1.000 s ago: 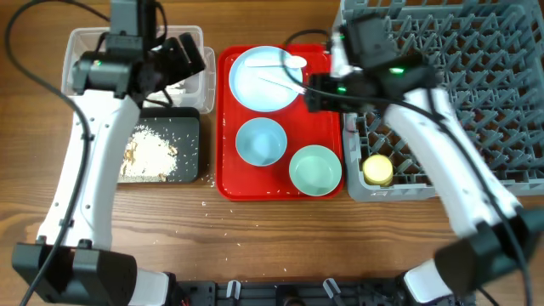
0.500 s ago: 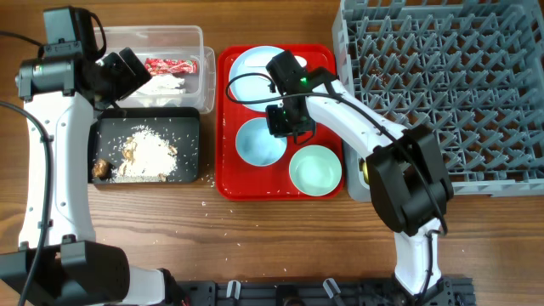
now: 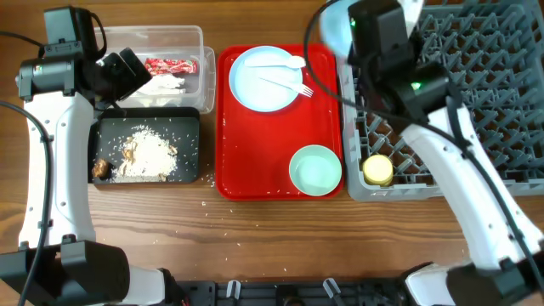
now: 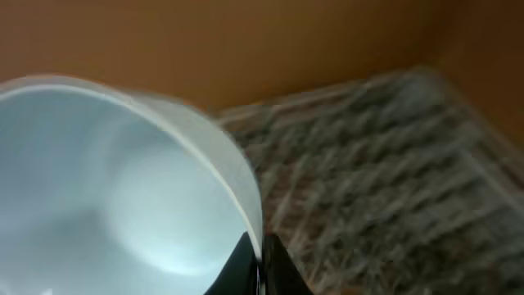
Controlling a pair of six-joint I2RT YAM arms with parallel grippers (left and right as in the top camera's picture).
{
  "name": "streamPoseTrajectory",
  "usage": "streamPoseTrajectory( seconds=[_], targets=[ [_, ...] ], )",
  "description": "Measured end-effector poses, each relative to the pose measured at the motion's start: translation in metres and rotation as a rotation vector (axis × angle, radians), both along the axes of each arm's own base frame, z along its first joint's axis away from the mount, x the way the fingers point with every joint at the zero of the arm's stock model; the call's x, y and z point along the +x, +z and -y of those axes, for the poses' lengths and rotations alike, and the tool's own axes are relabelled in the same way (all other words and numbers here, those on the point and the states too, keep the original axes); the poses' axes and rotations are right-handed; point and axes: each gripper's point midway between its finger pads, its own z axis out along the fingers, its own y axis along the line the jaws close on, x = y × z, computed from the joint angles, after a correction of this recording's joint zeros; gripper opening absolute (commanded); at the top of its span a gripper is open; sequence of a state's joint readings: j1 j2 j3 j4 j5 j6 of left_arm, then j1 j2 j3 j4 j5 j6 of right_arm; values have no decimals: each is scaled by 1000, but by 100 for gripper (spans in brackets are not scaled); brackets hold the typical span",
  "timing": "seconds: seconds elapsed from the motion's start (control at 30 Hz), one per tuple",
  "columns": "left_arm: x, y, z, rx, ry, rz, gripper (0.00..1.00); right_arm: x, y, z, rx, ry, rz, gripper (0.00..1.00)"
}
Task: Sort waste into correct bins and load items into the dishwasher rack
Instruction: 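Grasp the light-blue bowl with the right gripper and place it in the rack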
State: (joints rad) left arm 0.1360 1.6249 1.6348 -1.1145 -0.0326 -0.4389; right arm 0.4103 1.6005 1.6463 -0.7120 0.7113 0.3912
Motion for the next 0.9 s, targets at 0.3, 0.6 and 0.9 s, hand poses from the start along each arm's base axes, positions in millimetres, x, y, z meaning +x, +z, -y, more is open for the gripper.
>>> streamPoseTrajectory(
  seconds=[0.3, 0.6, 0.9],
  targets=[
    [-1, 0, 0, 0, 0, -3, 100, 115, -93, 64, -386, -290, 50, 4],
    [-1, 0, 0, 0, 0, -3, 100, 134, -155, 75, -578, -258, -102, 7],
    [-1, 0, 0, 0, 0, -3, 100, 121, -176, 26, -687, -98, -252, 57]
  ],
)
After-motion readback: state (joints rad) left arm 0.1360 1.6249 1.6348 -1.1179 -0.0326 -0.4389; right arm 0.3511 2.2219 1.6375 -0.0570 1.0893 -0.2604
